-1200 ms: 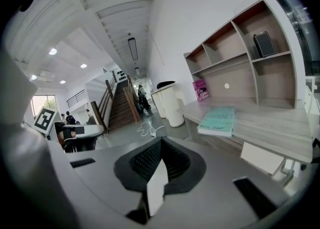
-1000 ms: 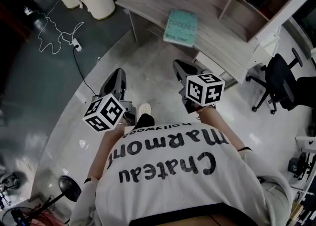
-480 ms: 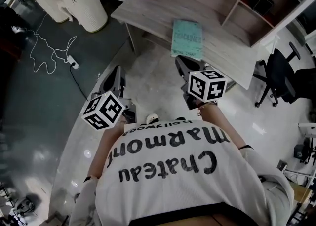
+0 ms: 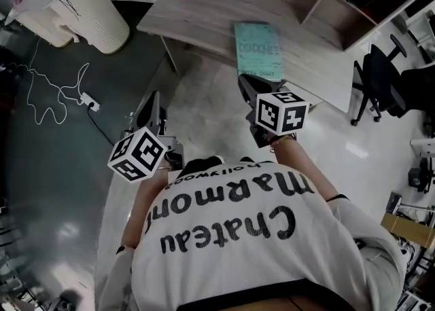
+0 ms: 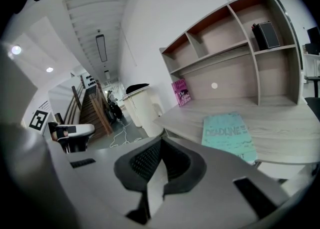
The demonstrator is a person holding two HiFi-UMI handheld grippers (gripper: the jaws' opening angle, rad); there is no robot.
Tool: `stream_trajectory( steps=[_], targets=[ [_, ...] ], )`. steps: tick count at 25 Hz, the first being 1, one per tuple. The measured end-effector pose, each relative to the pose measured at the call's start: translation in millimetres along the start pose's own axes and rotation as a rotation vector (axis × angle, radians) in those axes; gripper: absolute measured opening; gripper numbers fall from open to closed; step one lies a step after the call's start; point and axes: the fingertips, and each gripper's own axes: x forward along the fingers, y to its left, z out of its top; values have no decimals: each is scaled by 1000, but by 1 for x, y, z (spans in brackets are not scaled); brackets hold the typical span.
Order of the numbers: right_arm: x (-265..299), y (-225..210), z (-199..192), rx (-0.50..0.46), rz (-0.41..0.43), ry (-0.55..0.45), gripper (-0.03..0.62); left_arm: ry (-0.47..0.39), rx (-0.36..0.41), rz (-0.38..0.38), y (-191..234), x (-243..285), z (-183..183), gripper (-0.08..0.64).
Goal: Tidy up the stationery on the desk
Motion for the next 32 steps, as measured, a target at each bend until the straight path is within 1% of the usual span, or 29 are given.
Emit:
stream_trajectory(
  steps=[5, 9, 11, 13, 15, 17, 19, 22, 24, 27, 30, 32],
  targets=[
    [15, -6, -11, 14, -30, 31, 14, 58, -10, -50, 8, 11, -9, 15],
    [27, -14, -14, 27, -56, 47, 14, 102, -1, -83, 15, 15, -15, 15],
    [32, -16, -15, 34, -60, 53, 14, 119, 5, -98, 18, 15, -18, 15],
    [36, -18, -17, 33, -60, 63, 14, 149, -6, -109, 22, 16, -24, 15],
    [40, -21, -17, 24, -67, 72, 14, 176, -26, -109, 26, 17, -31, 15],
    [43, -27, -16, 14, -84, 72, 14, 195, -34, -91, 33, 18, -37, 15],
    [47, -34, -13, 10, -111, 56, 14, 210, -35, -74, 41, 21, -40, 15],
    [54, -43, -10, -2, -143, 46, 14, 224, -18, -86, 45, 29, -40, 15],
    [59, -49, -12, 2, -160, 61, 14, 236, -6, -99, 46, 35, -39, 15],
    [67, -62, -16, 16, -196, 89, 14, 256, -6, -107, 53, 44, -38, 15],
    [77, -73, -20, 34, -236, 115, 14, 282, -22, -93, 69, 54, -37, 15],
    [84, -80, -24, 29, -268, 142, 14, 297, -30, -82, 79, 61, -35, 15]
  ],
)
